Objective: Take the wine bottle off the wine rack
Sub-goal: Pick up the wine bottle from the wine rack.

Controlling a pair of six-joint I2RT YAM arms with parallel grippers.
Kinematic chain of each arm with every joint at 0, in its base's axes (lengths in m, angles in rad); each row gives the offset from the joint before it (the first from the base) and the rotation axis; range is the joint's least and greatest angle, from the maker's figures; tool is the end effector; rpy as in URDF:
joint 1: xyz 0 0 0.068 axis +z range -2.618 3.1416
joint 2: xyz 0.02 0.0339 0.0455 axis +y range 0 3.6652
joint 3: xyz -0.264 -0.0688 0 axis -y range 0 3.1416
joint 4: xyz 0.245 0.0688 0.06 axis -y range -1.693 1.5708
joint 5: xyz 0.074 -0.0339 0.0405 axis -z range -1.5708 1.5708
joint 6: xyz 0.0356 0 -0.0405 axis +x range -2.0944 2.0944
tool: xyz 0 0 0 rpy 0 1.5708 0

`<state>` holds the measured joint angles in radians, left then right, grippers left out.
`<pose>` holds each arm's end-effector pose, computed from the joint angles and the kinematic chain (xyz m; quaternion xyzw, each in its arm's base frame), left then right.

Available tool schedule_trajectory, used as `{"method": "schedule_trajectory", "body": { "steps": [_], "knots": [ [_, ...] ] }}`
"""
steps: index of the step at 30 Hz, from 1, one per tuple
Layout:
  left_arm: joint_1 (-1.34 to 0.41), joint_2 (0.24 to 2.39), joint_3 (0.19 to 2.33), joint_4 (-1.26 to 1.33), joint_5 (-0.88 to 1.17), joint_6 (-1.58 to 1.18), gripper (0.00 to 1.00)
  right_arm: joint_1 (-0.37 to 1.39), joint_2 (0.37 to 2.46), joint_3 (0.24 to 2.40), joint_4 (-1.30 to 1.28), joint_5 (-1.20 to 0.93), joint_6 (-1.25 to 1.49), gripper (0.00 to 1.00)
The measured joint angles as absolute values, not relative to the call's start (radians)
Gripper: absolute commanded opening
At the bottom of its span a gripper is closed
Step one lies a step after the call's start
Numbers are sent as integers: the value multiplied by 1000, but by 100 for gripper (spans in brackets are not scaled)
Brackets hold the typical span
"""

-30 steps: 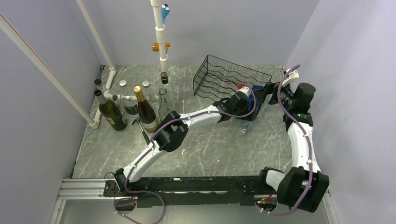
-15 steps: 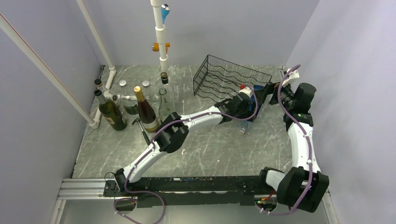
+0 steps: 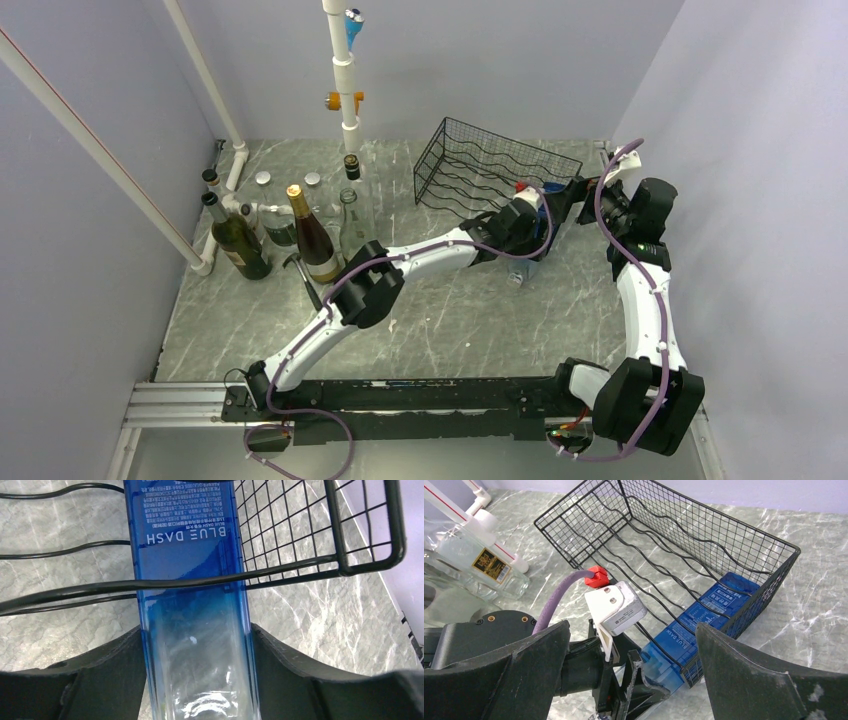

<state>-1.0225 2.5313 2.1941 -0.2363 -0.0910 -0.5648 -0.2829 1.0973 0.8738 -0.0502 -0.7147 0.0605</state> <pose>0.3047 -0.4927 0.1810 0.1778 0.8594 -0.3126 0.3635 0.2456 -0.0471 0.3254 -0.0806 0.7717 0.2143 0.5933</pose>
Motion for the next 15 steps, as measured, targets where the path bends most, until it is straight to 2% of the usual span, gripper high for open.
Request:
{"method": "schedule_trajectory", "body": {
  "steps": [5, 10, 11, 15],
  "knots": [
    [-1024, 2531, 2194, -231, -110, -567, 31, -283, 1097, 874, -50, -715, 60, 100],
    [-1025, 2494, 2112, -176, -111, -555, 3, -283, 1097, 872, -49, -715, 60, 100],
    [-1027, 2469, 2070, -161, -110, -545, 0, -283, 1097, 871, -50, -716, 60, 100],
    [-1034, 2386, 1939, -133, -113, -508, 0, -282, 1097, 868, -50, -723, 60, 100]
  ]
}}
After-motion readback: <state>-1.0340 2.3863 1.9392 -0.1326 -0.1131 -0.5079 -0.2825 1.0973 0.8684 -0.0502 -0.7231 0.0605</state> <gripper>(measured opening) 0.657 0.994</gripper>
